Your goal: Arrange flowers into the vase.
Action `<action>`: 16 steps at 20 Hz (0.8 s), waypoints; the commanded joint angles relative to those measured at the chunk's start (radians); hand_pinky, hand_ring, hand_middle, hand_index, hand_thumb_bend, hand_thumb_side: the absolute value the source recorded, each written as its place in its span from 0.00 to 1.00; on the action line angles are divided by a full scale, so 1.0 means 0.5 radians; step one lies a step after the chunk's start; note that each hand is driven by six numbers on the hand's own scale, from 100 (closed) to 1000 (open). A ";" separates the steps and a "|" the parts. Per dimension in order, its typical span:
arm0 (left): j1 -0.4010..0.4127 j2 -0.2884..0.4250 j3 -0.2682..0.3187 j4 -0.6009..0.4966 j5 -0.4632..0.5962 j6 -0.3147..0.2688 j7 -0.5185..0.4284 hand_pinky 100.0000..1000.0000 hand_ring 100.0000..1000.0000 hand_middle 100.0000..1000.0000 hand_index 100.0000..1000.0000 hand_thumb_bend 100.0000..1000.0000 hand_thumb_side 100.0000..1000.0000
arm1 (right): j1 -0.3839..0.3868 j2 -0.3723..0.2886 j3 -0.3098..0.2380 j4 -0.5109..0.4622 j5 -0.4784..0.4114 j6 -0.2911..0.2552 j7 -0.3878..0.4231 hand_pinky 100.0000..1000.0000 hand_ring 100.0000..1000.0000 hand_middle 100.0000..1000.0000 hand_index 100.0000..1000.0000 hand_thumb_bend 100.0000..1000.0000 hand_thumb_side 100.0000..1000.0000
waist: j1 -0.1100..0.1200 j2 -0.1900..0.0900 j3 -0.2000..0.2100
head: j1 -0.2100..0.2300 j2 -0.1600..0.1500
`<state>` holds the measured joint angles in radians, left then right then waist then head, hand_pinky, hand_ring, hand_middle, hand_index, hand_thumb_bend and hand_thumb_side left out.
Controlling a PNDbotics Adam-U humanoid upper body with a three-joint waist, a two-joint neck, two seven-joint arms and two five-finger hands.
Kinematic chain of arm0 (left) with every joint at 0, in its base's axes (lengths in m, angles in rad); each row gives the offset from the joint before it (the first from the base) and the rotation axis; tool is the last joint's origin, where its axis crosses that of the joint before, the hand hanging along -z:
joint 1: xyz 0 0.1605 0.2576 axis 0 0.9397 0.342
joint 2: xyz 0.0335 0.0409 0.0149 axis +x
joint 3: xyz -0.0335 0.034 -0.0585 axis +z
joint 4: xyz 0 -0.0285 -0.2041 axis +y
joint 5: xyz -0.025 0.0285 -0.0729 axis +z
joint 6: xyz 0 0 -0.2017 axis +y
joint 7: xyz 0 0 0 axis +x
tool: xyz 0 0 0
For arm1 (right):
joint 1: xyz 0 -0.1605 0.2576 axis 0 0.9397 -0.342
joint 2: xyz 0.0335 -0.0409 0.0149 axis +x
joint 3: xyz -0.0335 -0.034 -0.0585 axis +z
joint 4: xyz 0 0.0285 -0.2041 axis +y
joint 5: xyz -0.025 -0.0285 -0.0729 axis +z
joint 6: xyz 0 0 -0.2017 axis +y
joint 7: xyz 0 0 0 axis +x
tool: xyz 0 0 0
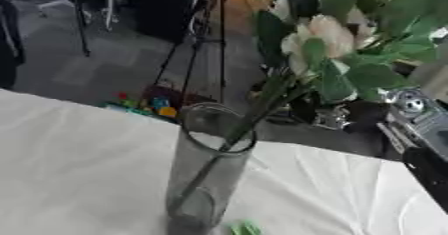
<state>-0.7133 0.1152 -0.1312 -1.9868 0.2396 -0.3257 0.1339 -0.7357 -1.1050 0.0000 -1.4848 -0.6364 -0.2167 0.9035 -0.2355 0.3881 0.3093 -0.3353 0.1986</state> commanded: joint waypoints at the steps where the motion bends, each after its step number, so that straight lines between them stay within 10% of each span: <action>1: -0.030 0.007 -0.007 -0.026 0.009 0.004 0.002 0.70 0.82 0.71 0.89 0.14 1.00 | -0.030 -0.084 -0.035 -0.009 -0.047 0.013 0.007 1.00 1.00 1.00 1.00 0.00 0.34 | 0.019 -0.033 -0.007 | 0.002 -0.038; 16: -0.026 0.005 -0.004 -0.026 0.011 0.009 -0.002 0.71 0.82 0.70 0.89 0.14 1.00 | 0.021 -0.101 -0.032 -0.004 0.093 -0.040 0.007 1.00 1.00 1.00 1.00 0.12 0.31 | 0.019 -0.027 -0.024 | 0.019 -0.068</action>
<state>-0.7133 0.1149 -0.1312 -1.9868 0.2414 -0.3248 0.1332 -0.7184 -1.1050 -0.0005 -1.4844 -0.6068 -0.2224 0.9026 -0.2355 0.3937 0.3012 -0.3270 0.1791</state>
